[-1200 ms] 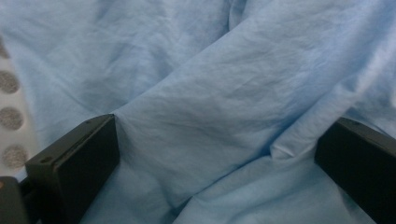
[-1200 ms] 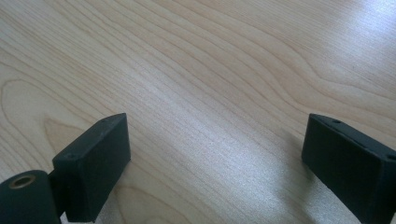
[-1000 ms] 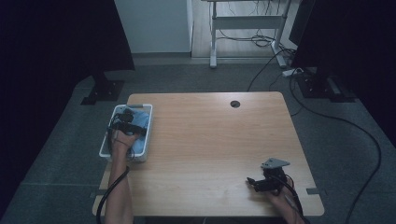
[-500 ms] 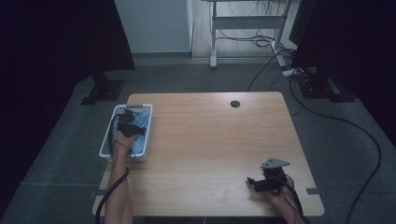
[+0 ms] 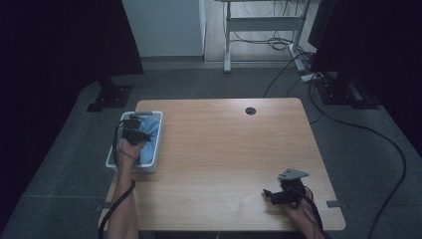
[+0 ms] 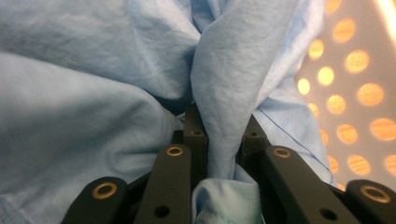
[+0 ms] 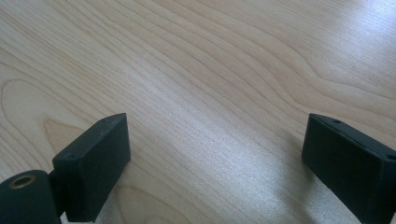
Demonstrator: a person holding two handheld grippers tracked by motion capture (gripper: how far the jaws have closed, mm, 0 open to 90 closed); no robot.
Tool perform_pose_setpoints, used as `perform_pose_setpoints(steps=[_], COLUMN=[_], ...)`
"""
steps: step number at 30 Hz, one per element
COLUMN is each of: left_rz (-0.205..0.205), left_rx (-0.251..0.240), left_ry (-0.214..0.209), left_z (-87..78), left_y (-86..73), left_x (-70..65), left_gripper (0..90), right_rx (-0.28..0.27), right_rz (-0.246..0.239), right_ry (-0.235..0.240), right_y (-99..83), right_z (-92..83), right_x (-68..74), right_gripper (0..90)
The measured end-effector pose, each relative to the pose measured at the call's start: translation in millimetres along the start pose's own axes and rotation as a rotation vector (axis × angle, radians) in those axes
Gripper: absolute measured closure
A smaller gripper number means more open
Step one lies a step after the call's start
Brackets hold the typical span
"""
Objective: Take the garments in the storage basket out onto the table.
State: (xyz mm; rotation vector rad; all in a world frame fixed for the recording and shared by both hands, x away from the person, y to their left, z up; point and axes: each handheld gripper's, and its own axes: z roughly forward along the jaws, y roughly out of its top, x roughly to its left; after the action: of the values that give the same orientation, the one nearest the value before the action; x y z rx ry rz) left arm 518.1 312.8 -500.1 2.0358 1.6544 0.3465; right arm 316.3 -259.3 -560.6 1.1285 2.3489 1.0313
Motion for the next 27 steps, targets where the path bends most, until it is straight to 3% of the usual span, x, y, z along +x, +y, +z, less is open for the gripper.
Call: perform_pose_setpoints(steps=[11, 27], left_rz=[0.007, 0.065], left_rx=[-0.156, -0.28], left_ry=[0.017, 0.015], left_z=[-42.1, -90.1], left_y=[-2.2, 3.0], left_x=[2.9, -14.6], left_gripper=[78.2, 78.2], right_rx=[0.0, 0.0], right_rz=[0.001, 0.002], right_ry=[-0.001, -0.002], right_y=[0.0, 0.0], right_z=[0.0, 0.0], right_x=[0.0, 0.0], right_gripper=[7.9, 7.9])
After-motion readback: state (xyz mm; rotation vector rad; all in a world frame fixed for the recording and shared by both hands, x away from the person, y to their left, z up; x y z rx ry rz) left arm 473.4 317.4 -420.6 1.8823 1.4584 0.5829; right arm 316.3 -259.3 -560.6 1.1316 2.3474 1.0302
